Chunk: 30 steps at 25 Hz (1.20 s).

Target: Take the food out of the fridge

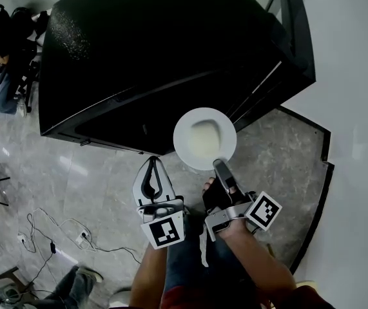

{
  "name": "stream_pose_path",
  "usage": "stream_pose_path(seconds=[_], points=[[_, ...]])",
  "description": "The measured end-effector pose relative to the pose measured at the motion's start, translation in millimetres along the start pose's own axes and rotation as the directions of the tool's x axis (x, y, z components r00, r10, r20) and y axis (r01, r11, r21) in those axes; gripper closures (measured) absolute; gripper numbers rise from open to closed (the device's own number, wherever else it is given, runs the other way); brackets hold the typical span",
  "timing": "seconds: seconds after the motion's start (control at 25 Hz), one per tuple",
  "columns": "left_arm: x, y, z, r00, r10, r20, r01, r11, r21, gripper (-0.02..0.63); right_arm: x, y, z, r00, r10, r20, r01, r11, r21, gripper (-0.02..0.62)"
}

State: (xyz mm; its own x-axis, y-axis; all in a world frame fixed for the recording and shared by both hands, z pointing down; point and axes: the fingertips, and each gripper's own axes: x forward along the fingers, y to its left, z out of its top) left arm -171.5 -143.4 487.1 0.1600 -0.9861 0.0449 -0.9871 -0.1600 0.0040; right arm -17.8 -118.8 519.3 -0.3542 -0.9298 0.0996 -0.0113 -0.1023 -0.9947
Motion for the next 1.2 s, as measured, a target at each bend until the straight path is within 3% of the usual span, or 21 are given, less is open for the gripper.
stream_pose_path(seconds=[0.28, 1.2], points=[[-22.9, -11.2, 23.1, 1.000, 0.004, 0.026, -0.004, 1.000, 0.019, 0.592, -28.7, 18.2, -1.3, 1.000, 0.017, -0.002, -0.018, 1.000, -0.002, 0.563], [-30.6, 2.2, 56.7, 0.998, 0.054, 0.035, -0.054, 0.998, 0.012, 0.592, -41.1, 61.1, -15.7, 0.999, 0.018, -0.049, -0.018, 1.000, 0.011, 0.563]])
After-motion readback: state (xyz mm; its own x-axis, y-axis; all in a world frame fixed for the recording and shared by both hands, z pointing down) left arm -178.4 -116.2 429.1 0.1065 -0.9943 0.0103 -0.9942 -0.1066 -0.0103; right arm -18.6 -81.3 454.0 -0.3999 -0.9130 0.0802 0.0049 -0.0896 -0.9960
